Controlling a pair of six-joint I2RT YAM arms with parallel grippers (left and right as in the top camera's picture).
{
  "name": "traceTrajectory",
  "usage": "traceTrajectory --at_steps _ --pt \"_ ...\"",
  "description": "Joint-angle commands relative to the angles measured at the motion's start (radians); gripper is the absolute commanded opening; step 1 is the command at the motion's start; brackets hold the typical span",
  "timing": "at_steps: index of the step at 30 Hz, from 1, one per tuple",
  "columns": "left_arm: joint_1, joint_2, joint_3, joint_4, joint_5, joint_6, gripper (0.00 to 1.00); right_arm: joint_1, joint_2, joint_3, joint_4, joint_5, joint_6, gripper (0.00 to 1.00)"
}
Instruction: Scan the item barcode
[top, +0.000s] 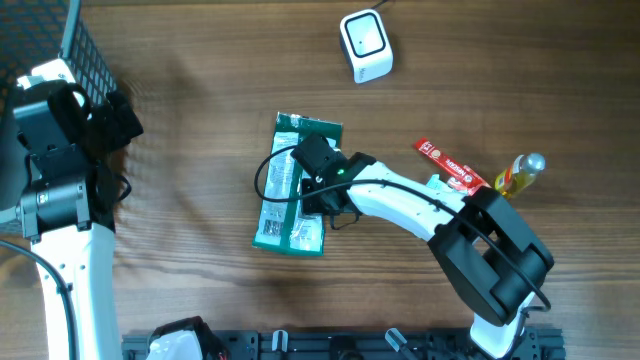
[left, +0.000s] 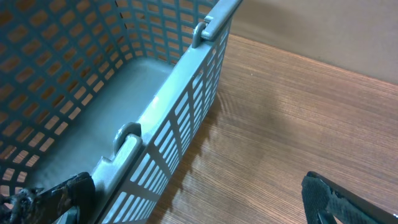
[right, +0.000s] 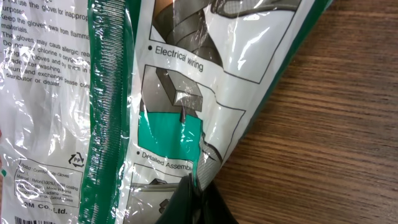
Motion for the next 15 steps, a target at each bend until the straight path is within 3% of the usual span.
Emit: traceTrajectory --at_steps 1,13,15 --pt "0.004 0.04 -0.056 -0.052 0.055 -0.04 1.0 0.002 0.03 -0.018 -0.008 0.039 -0.005 0.05" --pt "0.004 0.04 -0.056 -0.052 0.051 -0.036 1.0 0.002 0.03 -0.018 -0.005 0.039 -0.003 0.05" --pt "0.004 0.04 -0.056 -0.05 0.003 0.052 1.0 0.002 0.03 -0.018 -0.006 0.039 -0.004 0.05"
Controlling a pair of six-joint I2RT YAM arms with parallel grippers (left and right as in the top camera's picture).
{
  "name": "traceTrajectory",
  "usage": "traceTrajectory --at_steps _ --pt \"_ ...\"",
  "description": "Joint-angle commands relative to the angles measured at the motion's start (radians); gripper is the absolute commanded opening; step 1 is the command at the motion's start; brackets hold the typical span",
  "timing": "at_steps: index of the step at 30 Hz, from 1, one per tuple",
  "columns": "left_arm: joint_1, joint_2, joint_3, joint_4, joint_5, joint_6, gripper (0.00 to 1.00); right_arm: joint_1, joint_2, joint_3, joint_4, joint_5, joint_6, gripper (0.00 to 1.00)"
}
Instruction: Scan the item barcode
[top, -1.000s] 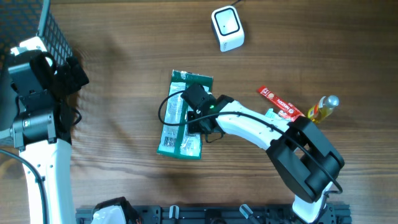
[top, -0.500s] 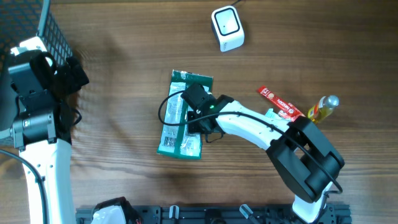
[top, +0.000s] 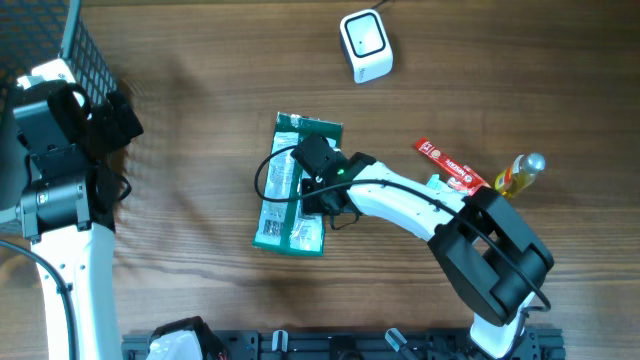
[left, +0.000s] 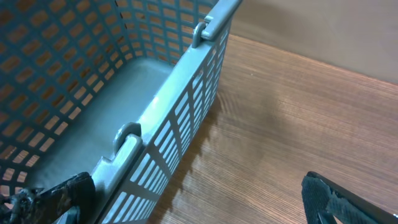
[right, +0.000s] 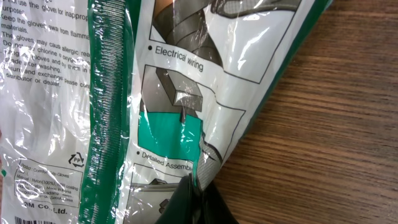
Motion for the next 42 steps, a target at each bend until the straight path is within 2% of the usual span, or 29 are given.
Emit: traceTrajectory --at_steps 1,2,7,8,9,12,15,17,19,20,23,24,25,26,27,28,31,34,37,39,41,42 --pt "0.005 0.04 -0.056 -0.047 -0.033 0.107 1.0 0.002 0.03 -0.018 -0.007 0.039 -0.004 0.05" --pt "0.005 0.04 -0.056 -0.043 -0.046 0.152 1.0 0.002 0.03 -0.018 -0.008 0.039 -0.004 0.05" --pt "0.005 0.04 -0.056 0.0 -0.006 0.146 1.0 0.002 0.03 -0.018 -0.007 0.039 -0.003 0.05" --pt "0.004 0.04 -0.056 0.019 0.063 0.138 1.0 0.002 0.03 -0.018 -0.007 0.039 -0.004 0.05" --pt "0.004 0.04 -0.056 0.028 0.202 0.14 1.0 0.002 0.03 -0.018 -0.008 0.037 -0.004 0.05" --pt "0.004 0.04 -0.056 0.029 0.373 0.139 1.0 0.002 0.03 -0.018 -0.008 -0.008 -0.027 0.05" --pt "0.004 0.04 -0.056 -0.02 0.739 0.011 1.0 -0.027 0.029 -0.018 -0.007 -0.09 -0.058 0.1" --pt "0.0 0.045 -0.056 -0.018 0.844 0.012 1.0 -0.051 0.029 -0.018 -0.003 -0.157 -0.088 0.15" --pt "-0.023 0.06 -0.058 -0.018 0.921 0.012 1.0 -0.091 0.029 -0.018 0.0 -0.282 -0.163 0.23" --pt "-0.048 0.073 -0.059 -0.024 0.925 0.012 1.0 -0.107 0.029 -0.018 0.0 -0.331 -0.196 0.31" --pt "-0.115 0.115 -0.065 -0.025 0.886 0.017 1.0 -0.12 0.029 -0.018 -0.001 -0.356 -0.214 0.43" --pt "-0.152 0.145 -0.065 -0.023 0.882 0.019 1.0 -0.12 0.029 -0.018 -0.002 -0.356 -0.215 0.52" --pt "-0.172 0.161 -0.065 -0.033 0.882 0.02 1.0 -0.12 0.029 -0.018 -0.004 -0.36 -0.216 0.57" --pt "-0.185 0.174 -0.065 -0.049 0.881 0.043 0.83 -0.12 0.029 -0.018 -0.007 -0.373 -0.224 0.58" --pt "-0.197 0.188 -0.065 -0.051 0.872 0.061 0.29 -0.12 0.029 -0.018 -0.009 -0.387 -0.23 0.58" --pt "-0.207 0.203 -0.065 -0.052 0.847 0.061 0.22 -0.122 0.029 -0.018 -0.008 -0.397 -0.239 0.58" --pt "-0.217 0.235 -0.065 -0.086 0.685 0.045 0.33 -0.124 0.029 -0.018 -0.006 -0.396 -0.24 0.58" --pt "-0.194 0.227 -0.06 -0.073 0.535 -0.051 0.43 -0.124 0.029 -0.018 -0.005 -0.394 -0.24 0.58" --pt "-0.113 0.182 -0.013 -0.067 0.447 -0.144 0.44 -0.124 0.029 -0.018 -0.005 -0.393 -0.24 0.58" --pt "-0.057 0.145 0.019 -0.065 0.449 -0.201 0.82 -0.124 0.029 -0.018 -0.004 -0.392 -0.24 0.58" --pt "-0.001 0.102 0.056 -0.052 0.476 -0.209 0.83 -0.124 0.029 -0.018 -0.002 -0.392 -0.24 0.58" --pt "0.021 0.084 0.076 -0.052 0.477 -0.211 0.88 -0.124 0.029 -0.018 -0.002 -0.392 -0.24 0.58"
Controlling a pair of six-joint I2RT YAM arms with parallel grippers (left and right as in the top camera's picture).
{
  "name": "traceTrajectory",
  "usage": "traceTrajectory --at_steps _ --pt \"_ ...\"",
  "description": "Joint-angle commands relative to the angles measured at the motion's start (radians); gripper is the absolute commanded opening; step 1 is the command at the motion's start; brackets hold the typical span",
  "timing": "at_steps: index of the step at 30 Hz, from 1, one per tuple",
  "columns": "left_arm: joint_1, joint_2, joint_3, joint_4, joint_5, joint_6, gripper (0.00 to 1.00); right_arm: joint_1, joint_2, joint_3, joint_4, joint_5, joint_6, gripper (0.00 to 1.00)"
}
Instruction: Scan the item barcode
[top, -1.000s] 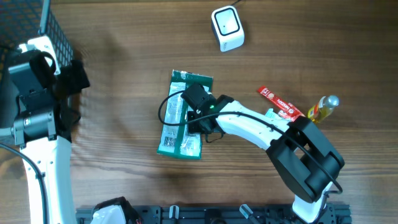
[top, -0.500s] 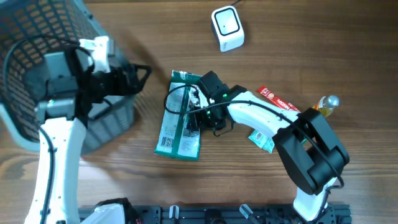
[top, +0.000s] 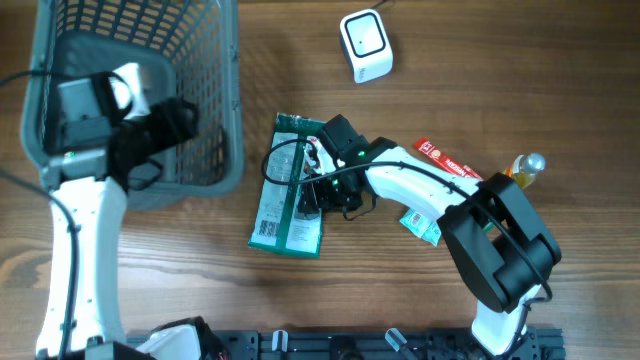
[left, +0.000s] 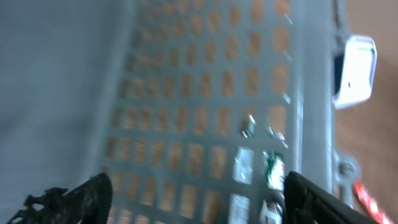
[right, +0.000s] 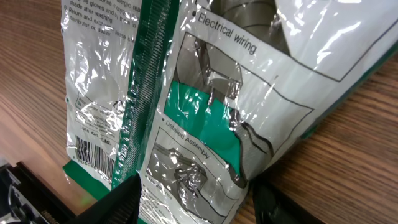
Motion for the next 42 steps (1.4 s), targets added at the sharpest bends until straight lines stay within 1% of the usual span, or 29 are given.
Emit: traceTrajectory --at_steps 1,3,5,6,8,9,12,14,15,16,17,18,19,20,21,22,23,25,27,29,35,37,40,42 --pt "0.074 -0.098 0.099 0.015 -0.028 -0.061 0.9 0.0 0.014 -0.014 0.004 -0.016 -0.021 0.58" --pt "0.124 -0.129 0.137 0.015 -0.028 -0.07 0.91 0.0 0.014 -0.014 0.004 -0.016 -0.021 0.58" --pt "0.151 -0.141 0.157 0.018 -0.028 -0.072 0.95 0.0 0.014 -0.014 0.005 -0.016 -0.021 0.58" --pt "0.163 -0.145 0.167 0.027 -0.027 -0.072 0.99 0.0 0.014 -0.014 0.005 -0.016 -0.021 0.58" --pt "0.169 -0.148 0.2 0.029 -0.018 -0.071 0.99 0.0 0.014 -0.014 0.005 -0.016 -0.021 0.58" --pt "0.169 -0.148 0.217 0.024 0.014 -0.063 0.99 0.0 0.014 -0.014 0.005 -0.016 -0.021 0.58" --pt "0.147 -0.148 0.248 -0.017 0.174 -0.047 0.98 0.0 0.014 -0.014 0.016 -0.016 -0.017 0.57" --pt "0.092 -0.139 0.248 -0.087 0.246 0.0 0.93 -0.005 0.014 -0.014 0.035 -0.017 -0.017 0.56" --pt "0.055 -0.13 0.248 -0.127 0.246 0.031 0.88 -0.011 0.012 -0.014 0.043 -0.024 -0.019 0.56" --pt "0.013 -0.116 0.247 -0.164 0.242 0.067 0.8 -0.019 0.008 -0.014 0.048 -0.037 -0.023 0.56" --pt "-0.034 -0.098 0.247 -0.199 0.221 0.088 0.7 -0.027 0.003 -0.014 0.05 -0.045 -0.025 0.56" --pt "-0.074 -0.08 0.246 -0.22 0.183 0.09 0.55 -0.034 -0.004 -0.014 0.05 -0.047 -0.025 0.56" --pt "-0.123 -0.054 0.245 -0.244 0.115 0.09 0.36 -0.044 -0.012 -0.014 0.046 -0.047 -0.025 0.56" --pt "-0.174 -0.016 0.238 -0.261 0.049 0.089 0.22 -0.053 -0.019 -0.014 0.039 -0.047 -0.025 0.56" --pt "-0.213 0.021 0.231 -0.27 0.023 0.089 0.18 -0.061 -0.023 -0.014 0.029 -0.047 -0.024 0.56" --pt "-0.244 0.061 0.222 -0.273 0.02 0.089 0.18 -0.068 -0.023 -0.014 0.017 -0.048 -0.024 0.57" --pt "-0.266 0.097 0.215 -0.274 0.02 0.088 0.15 -0.073 -0.023 -0.014 0.005 -0.047 -0.024 0.57" --pt "-0.302 0.177 0.203 -0.28 0.001 0.061 0.12 -0.085 -0.023 -0.014 -0.021 -0.047 -0.024 0.58" --pt "-0.333 0.301 0.198 -0.302 -0.051 0.003 0.07 -0.104 -0.023 -0.014 -0.05 -0.047 -0.031 0.59" --pt "-0.345 0.392 0.198 -0.309 -0.05 -0.013 0.05 -0.112 -0.023 -0.014 -0.058 -0.047 -0.043 0.59" --pt "-0.354 0.577 0.185 -0.309 -0.05 -0.039 0.04 -0.11 -0.02 -0.026 -0.051 -0.048 -0.016 0.59" --pt "-0.361 0.609 0.185 -0.319 -0.047 -0.042 0.04 -0.11 -0.02 -0.052 -0.025 -0.064 0.007 0.59" --pt "-0.387 0.63 0.167 -0.322 -0.043 -0.044 0.07 -0.11 -0.02 -0.128 0.091 -0.147 0.012 0.58" --pt "-0.399 0.63 0.143 -0.315 -0.043 -0.081 0.09 -0.11 -0.02 -0.172 0.169 -0.187 0.05 0.58"
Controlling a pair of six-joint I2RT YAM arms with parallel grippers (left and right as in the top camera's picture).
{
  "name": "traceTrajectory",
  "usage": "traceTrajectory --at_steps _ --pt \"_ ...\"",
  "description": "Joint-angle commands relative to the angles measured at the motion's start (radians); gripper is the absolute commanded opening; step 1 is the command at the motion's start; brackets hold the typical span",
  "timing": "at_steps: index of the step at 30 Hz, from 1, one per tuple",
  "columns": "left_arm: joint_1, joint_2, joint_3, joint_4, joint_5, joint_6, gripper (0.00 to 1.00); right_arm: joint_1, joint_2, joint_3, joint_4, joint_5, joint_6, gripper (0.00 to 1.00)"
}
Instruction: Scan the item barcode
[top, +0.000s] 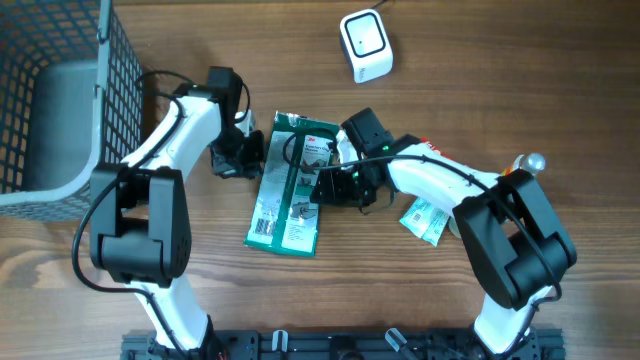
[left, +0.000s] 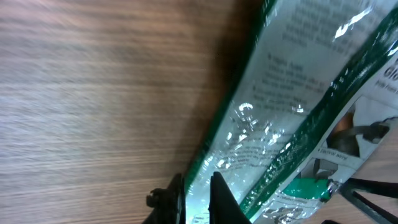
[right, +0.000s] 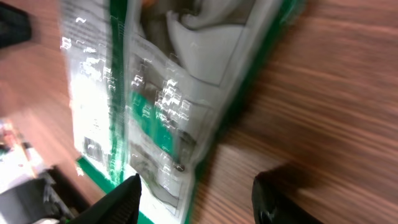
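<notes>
A green-and-white glove package lies flat mid-table, its barcode end toward the front. My left gripper is at its upper left edge. In the left wrist view the left gripper has its fingers drawn close, with the package rim pinched between them. My right gripper sits at the package's right edge. In the right wrist view the right gripper is open wide, astride the package edge. The white scanner stands at the back.
A grey wire basket fills the back left corner. To the right lie a red packet, a yellow bottle and a small green-and-white packet, partly under the right arm.
My left gripper was open over the basket; now it is at the package's left edge, shut on the rim. The basket stands further left. The right gripper stays open.
At first my right gripper was shut on the package's right edge, and the left arm waited at the far left by the basket. Then the right gripper was open and the left hung over the basket. Now the left pinches the package's left edge.
</notes>
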Motion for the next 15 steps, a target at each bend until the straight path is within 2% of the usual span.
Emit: traceTrajectory --at_steps 1,7,15 --pt "-0.031 0.014 -0.053 0.019 -0.01 -0.063 0.09 0.0 0.007 -0.092 0.081 -0.066 0.064 0.56" --pt "-0.034 0.014 -0.174 0.147 -0.013 -0.141 0.1 0.0 0.007 -0.185 0.22 -0.062 0.191 0.52" --pt "-0.035 0.014 -0.22 0.196 -0.013 -0.154 0.1 0.038 0.007 -0.325 0.599 -0.053 0.372 0.48"
